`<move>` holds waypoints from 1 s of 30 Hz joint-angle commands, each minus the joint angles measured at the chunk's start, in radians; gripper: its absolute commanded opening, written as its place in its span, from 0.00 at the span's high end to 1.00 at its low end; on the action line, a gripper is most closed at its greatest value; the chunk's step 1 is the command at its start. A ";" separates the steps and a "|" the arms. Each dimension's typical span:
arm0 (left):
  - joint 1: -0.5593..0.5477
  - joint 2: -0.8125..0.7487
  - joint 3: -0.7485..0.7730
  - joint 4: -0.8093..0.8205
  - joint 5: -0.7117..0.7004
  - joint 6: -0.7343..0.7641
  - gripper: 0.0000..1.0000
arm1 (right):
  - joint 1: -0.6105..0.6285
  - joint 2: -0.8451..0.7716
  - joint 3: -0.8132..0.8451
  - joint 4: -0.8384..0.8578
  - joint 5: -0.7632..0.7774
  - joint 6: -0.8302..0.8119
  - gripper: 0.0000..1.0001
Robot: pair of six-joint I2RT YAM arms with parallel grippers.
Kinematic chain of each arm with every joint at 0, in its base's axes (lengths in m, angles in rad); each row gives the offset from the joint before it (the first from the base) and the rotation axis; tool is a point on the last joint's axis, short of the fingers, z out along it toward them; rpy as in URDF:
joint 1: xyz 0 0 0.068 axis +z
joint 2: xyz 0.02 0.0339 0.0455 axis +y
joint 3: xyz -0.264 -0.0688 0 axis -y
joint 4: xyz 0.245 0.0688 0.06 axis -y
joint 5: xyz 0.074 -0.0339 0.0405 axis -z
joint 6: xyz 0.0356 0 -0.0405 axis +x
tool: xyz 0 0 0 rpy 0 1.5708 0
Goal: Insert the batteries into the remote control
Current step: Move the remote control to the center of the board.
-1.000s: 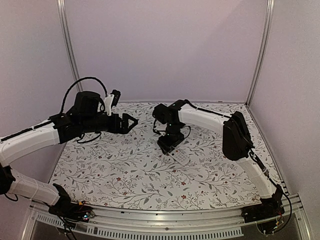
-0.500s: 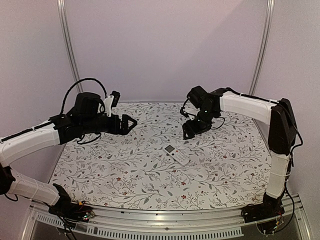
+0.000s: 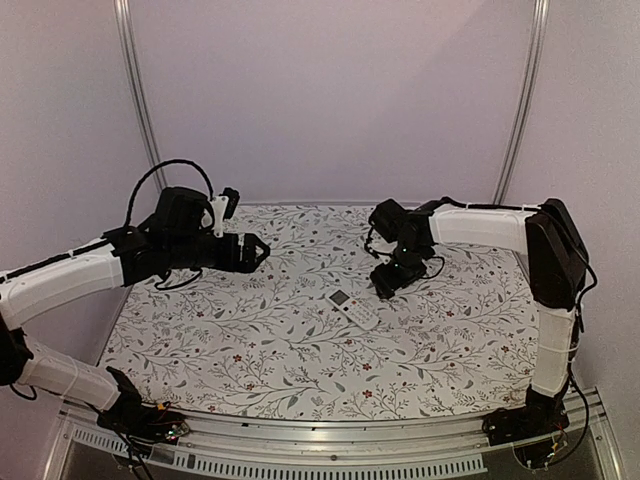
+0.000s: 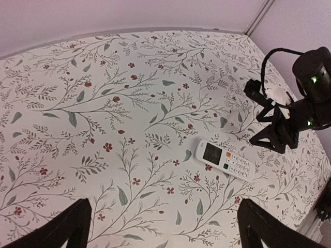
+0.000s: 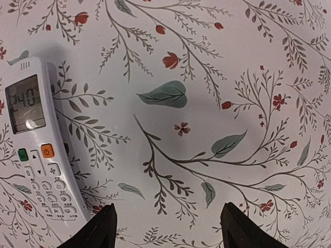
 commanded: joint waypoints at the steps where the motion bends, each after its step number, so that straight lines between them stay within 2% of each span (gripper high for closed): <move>1: 0.012 0.019 0.033 -0.044 -0.041 -0.013 0.00 | 0.017 0.043 -0.019 0.028 0.029 -0.007 0.30; 12: 0.012 0.030 0.037 -0.043 -0.031 -0.017 0.01 | 0.067 0.078 -0.059 0.039 -0.063 -0.009 0.31; 21: 0.012 0.067 0.047 -0.034 -0.010 -0.031 0.01 | 0.126 0.038 -0.098 0.091 -0.209 0.039 0.31; 30: 0.012 0.112 0.063 -0.018 0.047 -0.045 0.00 | 0.126 0.003 -0.119 0.140 -0.321 0.070 0.30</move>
